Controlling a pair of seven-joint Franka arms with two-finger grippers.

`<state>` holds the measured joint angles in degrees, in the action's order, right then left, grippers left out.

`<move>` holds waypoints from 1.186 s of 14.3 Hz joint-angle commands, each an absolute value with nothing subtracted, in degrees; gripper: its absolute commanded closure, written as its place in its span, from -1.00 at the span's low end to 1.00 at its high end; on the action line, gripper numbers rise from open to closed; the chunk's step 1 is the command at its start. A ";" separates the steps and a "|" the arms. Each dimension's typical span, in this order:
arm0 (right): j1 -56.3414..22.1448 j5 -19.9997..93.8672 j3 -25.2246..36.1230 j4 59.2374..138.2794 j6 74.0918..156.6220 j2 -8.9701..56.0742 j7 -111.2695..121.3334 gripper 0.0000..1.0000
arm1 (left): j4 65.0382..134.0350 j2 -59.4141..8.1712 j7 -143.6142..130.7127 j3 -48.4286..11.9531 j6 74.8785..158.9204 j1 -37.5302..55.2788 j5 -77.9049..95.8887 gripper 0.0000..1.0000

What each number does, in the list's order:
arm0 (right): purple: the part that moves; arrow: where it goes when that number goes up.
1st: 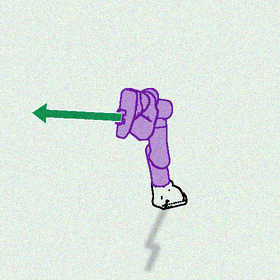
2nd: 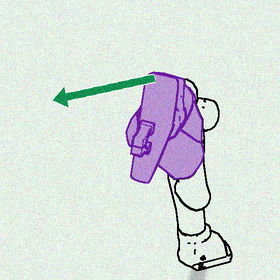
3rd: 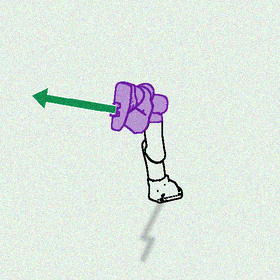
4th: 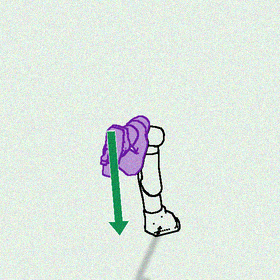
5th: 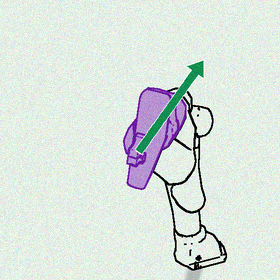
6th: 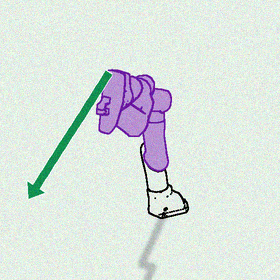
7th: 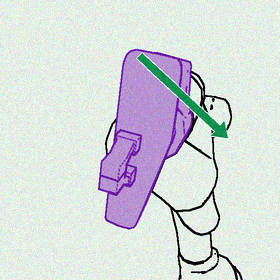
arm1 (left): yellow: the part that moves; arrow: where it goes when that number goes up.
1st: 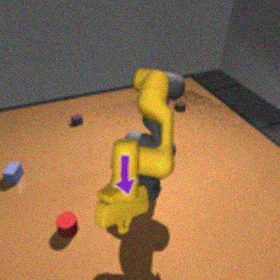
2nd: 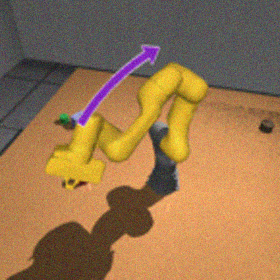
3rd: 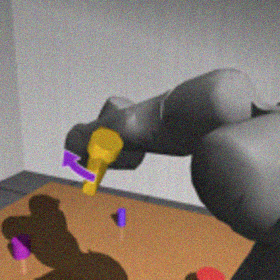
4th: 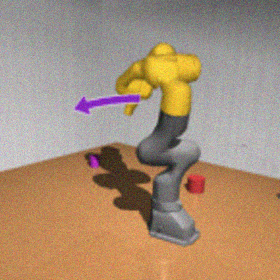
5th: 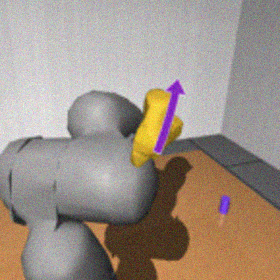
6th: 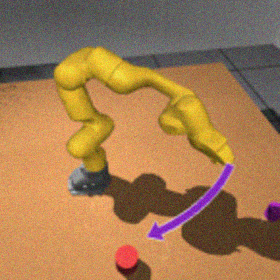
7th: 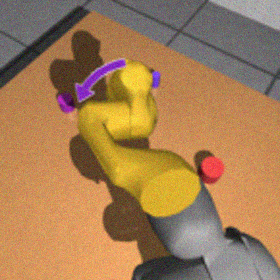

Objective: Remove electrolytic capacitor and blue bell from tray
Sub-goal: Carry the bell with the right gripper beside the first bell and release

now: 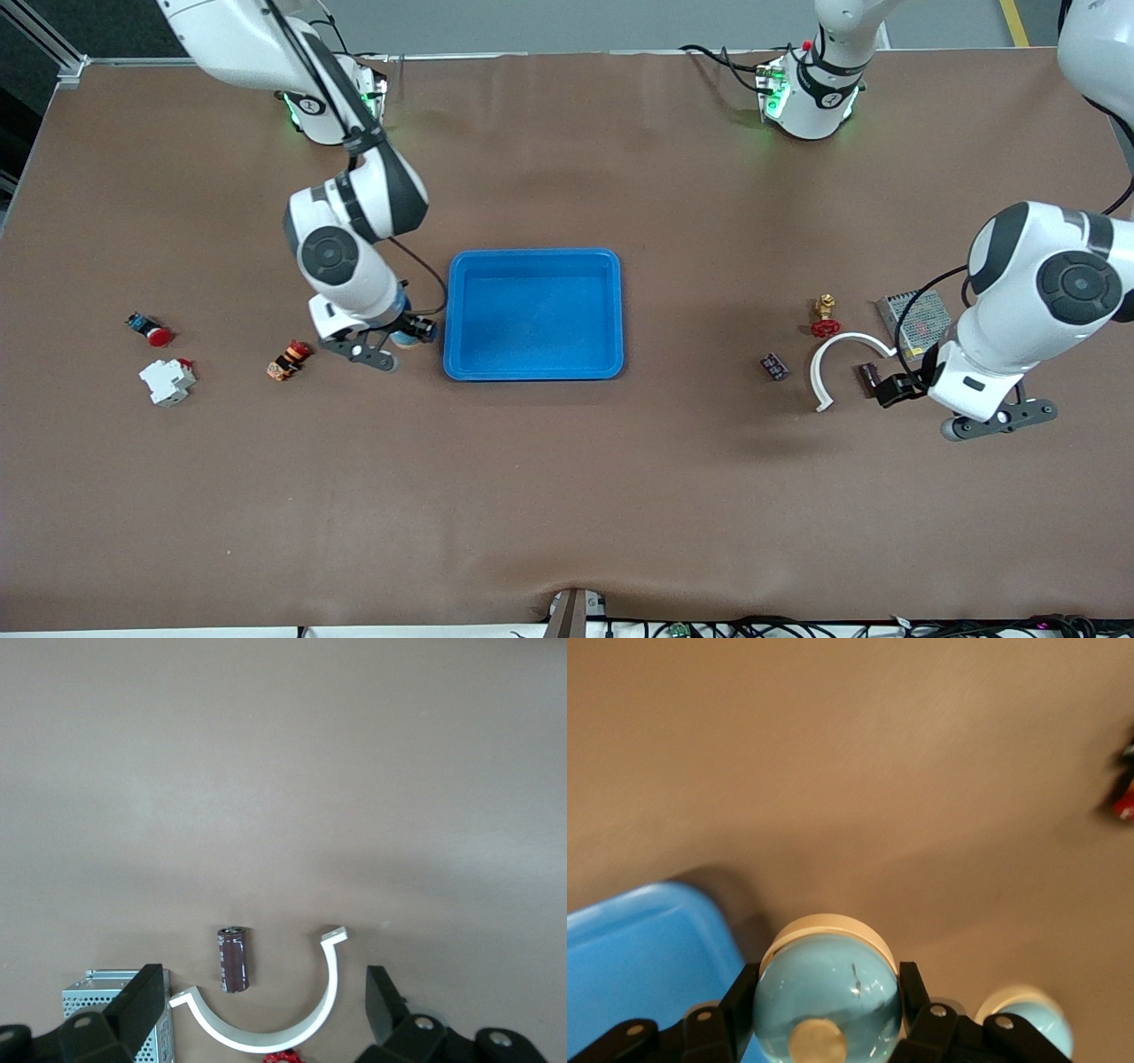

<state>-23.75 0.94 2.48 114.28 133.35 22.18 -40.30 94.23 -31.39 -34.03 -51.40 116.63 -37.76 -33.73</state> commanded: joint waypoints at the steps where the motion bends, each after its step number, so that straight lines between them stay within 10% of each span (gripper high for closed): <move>1: -21.80 0.18 1.41 117.06 138.41 22.58 -38.67 1.00 | 92.29 -31.47 -33.75 -53.95 113.30 -37.88 -34.19 -1.00; 17: -25.14 5.19 0.97 118.48 153.37 32.08 -40.08 1.00 | 83.23 -31.38 -34.54 -65.47 95.89 -38.14 -34.01 -1.00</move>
